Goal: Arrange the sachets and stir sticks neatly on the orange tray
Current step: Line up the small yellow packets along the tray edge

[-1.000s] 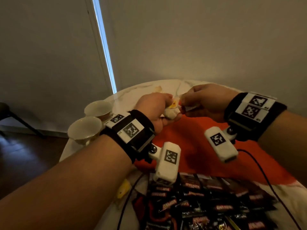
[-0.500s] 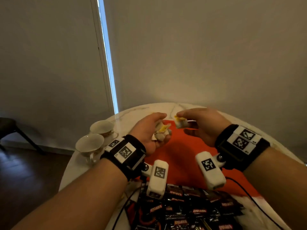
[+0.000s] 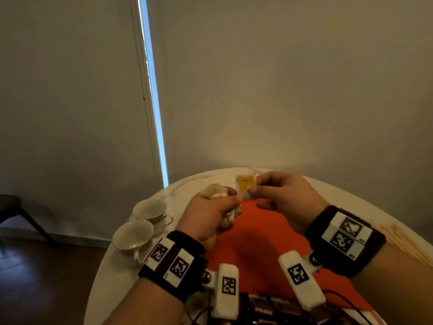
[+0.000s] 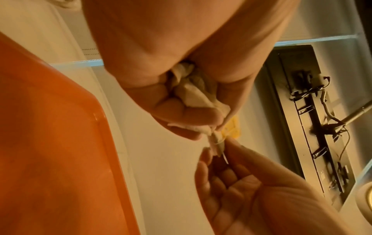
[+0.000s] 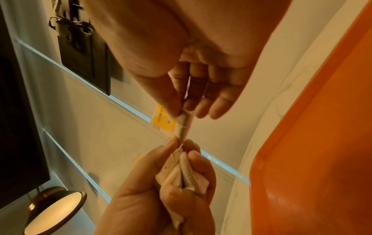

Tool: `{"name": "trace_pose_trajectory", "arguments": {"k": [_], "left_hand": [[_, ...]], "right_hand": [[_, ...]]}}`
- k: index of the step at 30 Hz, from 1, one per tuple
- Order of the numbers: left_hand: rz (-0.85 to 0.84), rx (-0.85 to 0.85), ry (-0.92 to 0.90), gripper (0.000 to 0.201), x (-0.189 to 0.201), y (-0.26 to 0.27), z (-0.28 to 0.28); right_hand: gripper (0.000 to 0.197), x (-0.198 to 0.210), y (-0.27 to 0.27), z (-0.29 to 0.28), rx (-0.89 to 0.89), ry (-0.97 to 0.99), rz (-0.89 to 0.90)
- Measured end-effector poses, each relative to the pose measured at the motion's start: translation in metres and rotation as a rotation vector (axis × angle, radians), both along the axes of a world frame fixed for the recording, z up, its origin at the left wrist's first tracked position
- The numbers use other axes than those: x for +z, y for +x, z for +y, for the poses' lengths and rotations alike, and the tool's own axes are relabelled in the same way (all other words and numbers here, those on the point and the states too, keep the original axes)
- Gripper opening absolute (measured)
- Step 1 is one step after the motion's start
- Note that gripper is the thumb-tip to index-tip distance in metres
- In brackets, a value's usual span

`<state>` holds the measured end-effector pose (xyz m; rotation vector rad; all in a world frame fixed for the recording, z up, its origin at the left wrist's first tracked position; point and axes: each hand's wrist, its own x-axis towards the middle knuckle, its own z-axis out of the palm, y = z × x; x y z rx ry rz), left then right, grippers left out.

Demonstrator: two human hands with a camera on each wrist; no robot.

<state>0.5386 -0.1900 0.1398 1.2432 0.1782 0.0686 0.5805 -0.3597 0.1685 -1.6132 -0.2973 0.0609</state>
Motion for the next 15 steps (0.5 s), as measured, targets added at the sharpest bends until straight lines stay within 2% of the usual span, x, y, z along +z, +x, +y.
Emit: {"name": "trace_pose_trajectory", "arguments": {"k": [2, 4, 6, 8, 11, 15], "left_hand": [[0.0, 0.037, -0.033, 0.008, -0.002, 0.004, 0.007], [0.014, 0.111, -0.079, 0.009, -0.007, 0.009, 0.016], [0.045, 0.186, -0.12, 0.009, -0.016, 0.013, 0.026], [0.092, 0.22, -0.154, 0.003, -0.024, 0.016, 0.034], [0.189, 0.212, -0.21, 0.018, -0.031, 0.021, 0.043], [0.251, 0.193, -0.266, 0.019, -0.038, 0.027, 0.048]], "right_hand": [[0.009, 0.005, 0.01, 0.003, -0.024, 0.123, 0.006], [0.013, 0.002, 0.027, 0.008, -0.03, 0.123, 0.108], [0.018, -0.01, 0.048, 0.017, -0.032, 0.02, 0.234], [0.021, -0.025, 0.071, 0.027, -0.046, -0.107, 0.283], [0.024, -0.041, 0.1, 0.046, -0.054, -0.208, 0.278], [0.019, -0.059, 0.128, 0.074, -0.056, -0.389, 0.256]]}}
